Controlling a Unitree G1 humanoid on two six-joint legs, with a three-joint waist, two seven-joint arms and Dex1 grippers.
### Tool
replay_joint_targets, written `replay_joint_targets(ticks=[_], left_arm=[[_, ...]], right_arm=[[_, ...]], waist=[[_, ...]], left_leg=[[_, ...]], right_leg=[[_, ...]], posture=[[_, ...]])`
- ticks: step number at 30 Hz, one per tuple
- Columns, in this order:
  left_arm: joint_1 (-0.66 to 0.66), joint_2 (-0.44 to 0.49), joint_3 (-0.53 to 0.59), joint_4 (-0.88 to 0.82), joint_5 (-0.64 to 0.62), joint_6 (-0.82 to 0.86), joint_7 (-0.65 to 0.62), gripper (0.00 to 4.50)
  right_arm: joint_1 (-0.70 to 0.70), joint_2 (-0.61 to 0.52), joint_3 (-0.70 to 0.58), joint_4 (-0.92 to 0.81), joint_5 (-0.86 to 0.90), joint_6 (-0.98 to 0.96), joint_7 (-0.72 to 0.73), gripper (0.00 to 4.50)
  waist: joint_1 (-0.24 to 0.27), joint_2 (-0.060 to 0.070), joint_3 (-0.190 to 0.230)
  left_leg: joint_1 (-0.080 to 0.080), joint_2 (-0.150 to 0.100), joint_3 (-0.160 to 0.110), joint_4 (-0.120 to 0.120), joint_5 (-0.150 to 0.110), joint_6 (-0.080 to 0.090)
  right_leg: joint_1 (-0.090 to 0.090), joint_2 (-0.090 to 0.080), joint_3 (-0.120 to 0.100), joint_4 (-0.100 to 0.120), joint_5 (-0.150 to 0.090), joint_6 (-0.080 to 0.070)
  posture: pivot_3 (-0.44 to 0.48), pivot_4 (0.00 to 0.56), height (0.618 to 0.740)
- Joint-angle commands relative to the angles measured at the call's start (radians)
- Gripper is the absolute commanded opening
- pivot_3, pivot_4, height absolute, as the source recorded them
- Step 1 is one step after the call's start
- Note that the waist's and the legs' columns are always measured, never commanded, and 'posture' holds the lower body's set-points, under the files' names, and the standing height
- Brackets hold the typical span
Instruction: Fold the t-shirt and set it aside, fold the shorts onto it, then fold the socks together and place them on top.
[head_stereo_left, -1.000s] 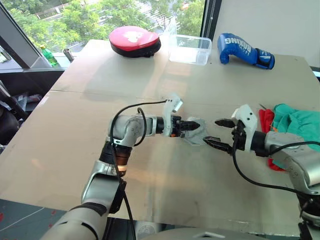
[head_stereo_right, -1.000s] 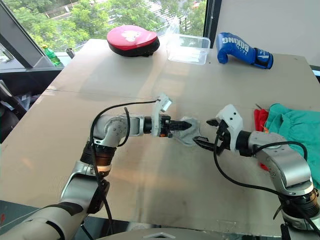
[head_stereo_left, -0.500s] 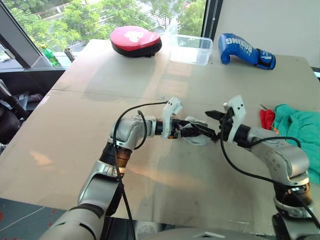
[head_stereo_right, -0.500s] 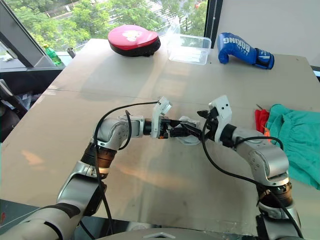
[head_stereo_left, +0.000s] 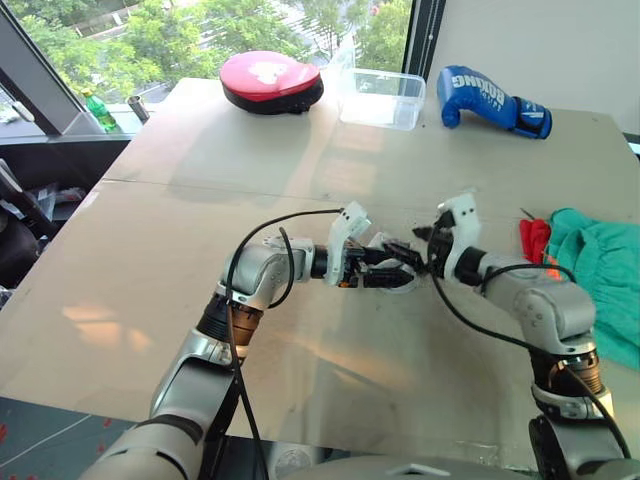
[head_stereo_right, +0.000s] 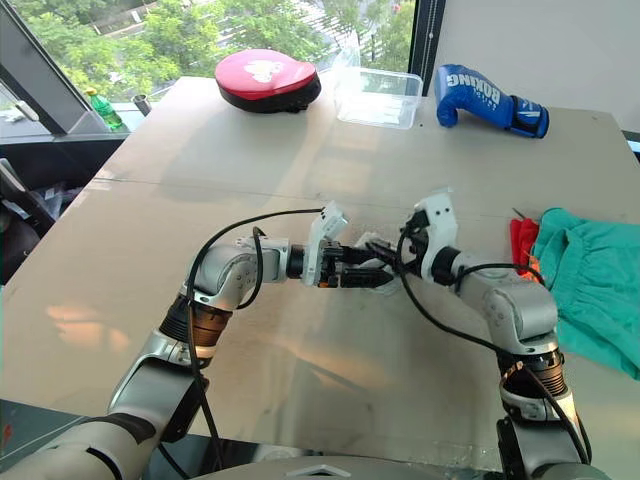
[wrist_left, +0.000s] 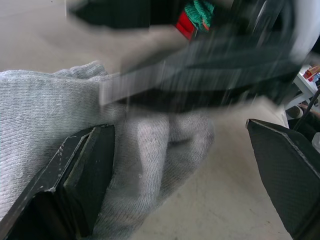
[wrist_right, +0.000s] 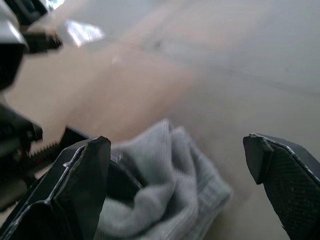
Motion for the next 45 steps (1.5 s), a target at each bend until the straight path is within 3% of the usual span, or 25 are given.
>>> replay_joint_targets(ticks=[1, 12, 22, 29, 32, 39, 45], left_arm=[[0.009, 0.021, -0.006, -0.061, 0.003, -0.031, -0.031, 4.49], [0.022, 0.262, 0.016, -0.145, 0.038, -0.207, -0.238, 4.49], [0.041, 0.386, 0.067, -0.121, 0.108, -0.464, -0.371, 4.49], [0.04, 0.426, 0.068, -0.103, 0.14, -0.512, -0.411, 4.49], [0.043, 0.425, 0.07, -0.099, 0.151, -0.522, -0.413, 4.5], [0.045, 0.419, 0.077, -0.111, 0.143, -0.511, -0.416, 4.5], [0.036, 0.409, 0.096, -0.154, 0.099, -0.48, -0.418, 4.5]], right_arm=[[0.014, -0.043, 0.027, 0.001, -0.04, -0.015, 0.004, 4.5], [0.035, -0.066, 0.102, 0.05, -0.075, -0.052, 0.054, 4.5], [0.04, -0.051, 0.198, 0.128, -0.153, -0.207, 0.14, 4.5], [0.052, -0.063, 0.204, 0.106, -0.156, -0.217, 0.184, 4.5], [0.054, -0.062, 0.201, 0.1, -0.15, -0.214, 0.196, 3.72], [0.051, -0.05, 0.186, 0.098, -0.135, -0.212, 0.213, 0.12], [0.053, -0.051, 0.08, -0.004, -0.039, -0.125, 0.196, 0.12]], waist=[[0.0, 0.0, 0.0], [-0.003, 0.0, 0.0], [-0.021, 0.0, 0.0], [-0.025, 0.0, 0.0], [-0.025, 0.0, 0.0], [-0.024, 0.0, 0.0], [-0.022, 0.0, 0.0]], left_leg=[[0.0, 0.0, 0.0, 0.0, 0.0, 0.0], [0.001, 0.0, 0.0, -0.001, 0.0, 0.0], [0.001, 0.001, 0.001, -0.001, 0.0, 0.001], [0.001, 0.001, 0.001, -0.001, 0.0, 0.0], [0.001, 0.001, 0.001, -0.001, 0.0, 0.0], [0.001, 0.001, 0.001, 0.0, 0.0, 0.0], [0.001, 0.001, 0.001, 0.0, 0.0, 0.0]], right_leg=[[0.0, 0.0, 0.0, 0.0, 0.0, 0.0], [0.0, 0.0, 0.0, 0.0, 0.0, 0.0], [0.0, 0.001, 0.0, 0.001, 0.0, 0.0], [0.0, 0.001, 0.0, 0.0, 0.0, 0.0], [0.0, 0.001, 0.0, 0.0, 0.0, 0.0], [0.0, 0.001, 0.0, 0.0, 0.0, 0.0], [0.0, 0.001, 0.0, 0.001, 0.0, 0.0]], posture=[[0.0, 0.15, 0.735], [0.0, 0.15, 0.735], [0.0, 0.15, 0.735], [0.0, 0.15, 0.735], [0.0, 0.15, 0.735], [0.0, 0.15, 0.735], [0.0, 0.15, 0.735]])
